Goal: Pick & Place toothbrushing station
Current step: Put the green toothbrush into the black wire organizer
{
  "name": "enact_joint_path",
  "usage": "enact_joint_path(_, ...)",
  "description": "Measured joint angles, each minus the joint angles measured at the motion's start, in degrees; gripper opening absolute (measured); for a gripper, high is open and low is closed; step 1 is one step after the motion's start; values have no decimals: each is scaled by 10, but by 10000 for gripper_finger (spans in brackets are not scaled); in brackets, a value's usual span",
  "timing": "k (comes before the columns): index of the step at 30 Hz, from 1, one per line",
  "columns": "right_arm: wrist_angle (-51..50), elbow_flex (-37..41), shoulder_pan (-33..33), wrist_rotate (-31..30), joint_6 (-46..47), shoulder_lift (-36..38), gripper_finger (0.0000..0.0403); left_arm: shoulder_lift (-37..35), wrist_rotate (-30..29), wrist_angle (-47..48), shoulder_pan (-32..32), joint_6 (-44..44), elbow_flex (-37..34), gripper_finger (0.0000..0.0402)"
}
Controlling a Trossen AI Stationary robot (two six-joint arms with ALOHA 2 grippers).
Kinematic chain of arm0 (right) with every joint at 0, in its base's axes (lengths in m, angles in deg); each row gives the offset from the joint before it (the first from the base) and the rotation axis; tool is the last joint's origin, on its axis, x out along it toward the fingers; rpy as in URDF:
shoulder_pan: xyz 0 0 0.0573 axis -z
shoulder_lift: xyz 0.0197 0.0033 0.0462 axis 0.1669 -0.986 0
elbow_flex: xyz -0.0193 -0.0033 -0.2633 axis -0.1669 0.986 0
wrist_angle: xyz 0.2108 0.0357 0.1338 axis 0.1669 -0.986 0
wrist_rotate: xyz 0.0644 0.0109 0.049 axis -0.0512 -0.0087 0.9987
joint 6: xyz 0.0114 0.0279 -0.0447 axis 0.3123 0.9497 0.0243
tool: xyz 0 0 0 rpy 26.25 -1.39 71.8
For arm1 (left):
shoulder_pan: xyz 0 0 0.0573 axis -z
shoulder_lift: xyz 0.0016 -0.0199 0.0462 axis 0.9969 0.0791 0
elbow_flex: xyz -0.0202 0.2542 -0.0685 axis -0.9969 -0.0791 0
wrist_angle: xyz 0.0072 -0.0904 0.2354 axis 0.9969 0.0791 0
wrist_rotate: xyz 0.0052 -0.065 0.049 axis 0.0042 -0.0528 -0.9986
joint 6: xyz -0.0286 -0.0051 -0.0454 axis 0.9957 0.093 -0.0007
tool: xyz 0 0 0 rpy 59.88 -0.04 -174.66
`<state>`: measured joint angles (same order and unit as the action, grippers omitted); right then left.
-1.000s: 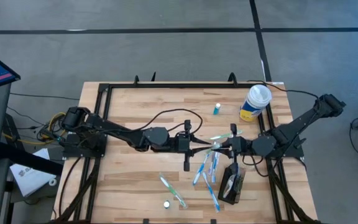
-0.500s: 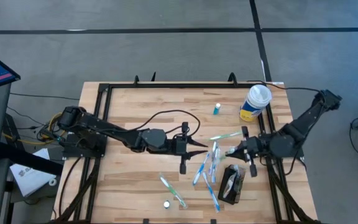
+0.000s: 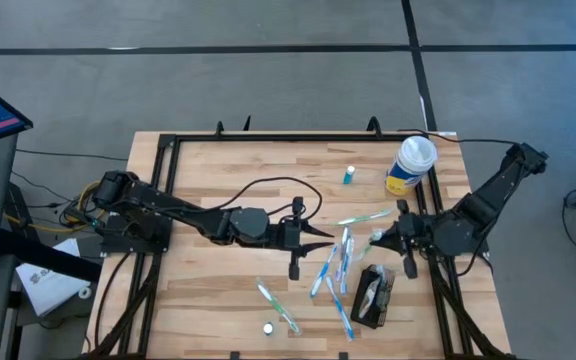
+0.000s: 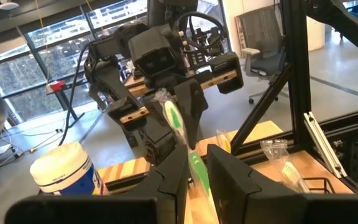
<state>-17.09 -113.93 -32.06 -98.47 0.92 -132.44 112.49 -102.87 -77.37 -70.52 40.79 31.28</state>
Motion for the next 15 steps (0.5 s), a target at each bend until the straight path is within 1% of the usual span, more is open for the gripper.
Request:
enact_joint_path(6, -54, -7, -10, -3, 47, -2, 1, 0, 0, 3, 0, 0, -6, 52)
enact_joint_path(15, -99, -7, -76, -38, 125, -1, 1, 1, 0, 3, -3, 4, -23, 43)
